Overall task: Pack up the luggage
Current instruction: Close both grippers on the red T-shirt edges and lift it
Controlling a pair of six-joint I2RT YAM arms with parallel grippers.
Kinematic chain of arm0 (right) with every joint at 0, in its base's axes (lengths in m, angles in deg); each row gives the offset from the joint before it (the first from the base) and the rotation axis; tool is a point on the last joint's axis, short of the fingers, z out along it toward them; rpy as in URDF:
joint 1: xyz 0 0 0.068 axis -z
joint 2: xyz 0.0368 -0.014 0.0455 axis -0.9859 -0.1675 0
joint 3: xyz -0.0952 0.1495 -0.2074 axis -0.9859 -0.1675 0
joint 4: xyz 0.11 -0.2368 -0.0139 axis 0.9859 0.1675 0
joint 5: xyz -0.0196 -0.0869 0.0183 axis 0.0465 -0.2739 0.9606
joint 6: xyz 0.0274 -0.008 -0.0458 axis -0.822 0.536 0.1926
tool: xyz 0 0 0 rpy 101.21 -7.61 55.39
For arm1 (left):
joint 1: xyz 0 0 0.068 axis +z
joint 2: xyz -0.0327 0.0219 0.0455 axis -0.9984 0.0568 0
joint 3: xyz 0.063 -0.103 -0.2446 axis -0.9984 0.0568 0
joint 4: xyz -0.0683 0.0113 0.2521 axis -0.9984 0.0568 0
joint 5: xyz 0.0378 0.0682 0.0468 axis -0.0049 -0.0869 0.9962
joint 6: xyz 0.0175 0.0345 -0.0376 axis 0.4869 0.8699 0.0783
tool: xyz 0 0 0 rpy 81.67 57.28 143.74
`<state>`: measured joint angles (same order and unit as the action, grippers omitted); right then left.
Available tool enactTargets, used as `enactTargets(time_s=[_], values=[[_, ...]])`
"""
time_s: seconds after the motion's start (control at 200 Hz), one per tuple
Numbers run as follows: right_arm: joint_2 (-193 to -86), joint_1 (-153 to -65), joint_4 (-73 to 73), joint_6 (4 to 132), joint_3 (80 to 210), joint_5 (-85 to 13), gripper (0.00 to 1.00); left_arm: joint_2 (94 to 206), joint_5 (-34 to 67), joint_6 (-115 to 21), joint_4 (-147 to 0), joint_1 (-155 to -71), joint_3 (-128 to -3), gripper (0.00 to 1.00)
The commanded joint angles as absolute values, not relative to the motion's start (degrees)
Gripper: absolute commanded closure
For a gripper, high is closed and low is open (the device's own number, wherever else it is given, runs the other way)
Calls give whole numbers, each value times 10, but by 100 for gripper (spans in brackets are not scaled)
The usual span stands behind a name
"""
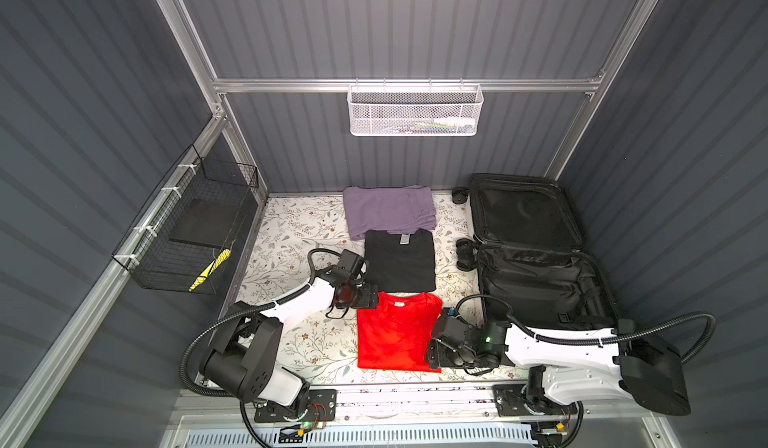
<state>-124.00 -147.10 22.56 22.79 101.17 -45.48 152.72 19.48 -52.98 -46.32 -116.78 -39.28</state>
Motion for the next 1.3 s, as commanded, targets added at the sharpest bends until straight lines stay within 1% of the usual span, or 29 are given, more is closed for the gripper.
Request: enactTargets(time_s=[0.0,0.14,0.41,0.53,0.585,0.655,0.73,0.775,0.84,0.885,1.101,1.296], values=[[-1257,-1472,207,227,1010,-463,22,1531,201,-533,-462,-1173,-394,19],[-1277,-1472,188,234,1016,-459,29,1527,197,-537,-480,-1174,-381,23],[-1301,-1471,166,238,1021,-452,46,1544,178,-542,-515,-1175,-367,36],[-1302,-1471,163,239,1022,-453,55,1547,177,-543,-520,-1175,-363,46],[-1302,-1470,163,239,1021,-452,60,1546,178,-543,-521,-1175,-362,52],[-1301,-1470,162,240,1022,-452,69,1544,178,-543,-523,-1175,-359,62],[-1302,-1470,162,242,1022,-452,79,1541,178,-543,-524,-1175,-357,76],[-1300,-1469,162,244,1024,-452,86,1538,177,-544,-525,-1175,-356,87],[-1298,-1468,162,248,1028,-450,94,1535,176,-546,-526,-1175,-358,100],[-1296,-1467,165,251,1033,-450,100,1531,175,-547,-526,-1175,-358,100],[-1278,-1466,183,259,1050,-455,100,1500,184,-553,-516,-1175,-366,100],[-1238,-1459,220,277,1079,-466,100,1444,219,-554,-486,-1174,-389,100]])
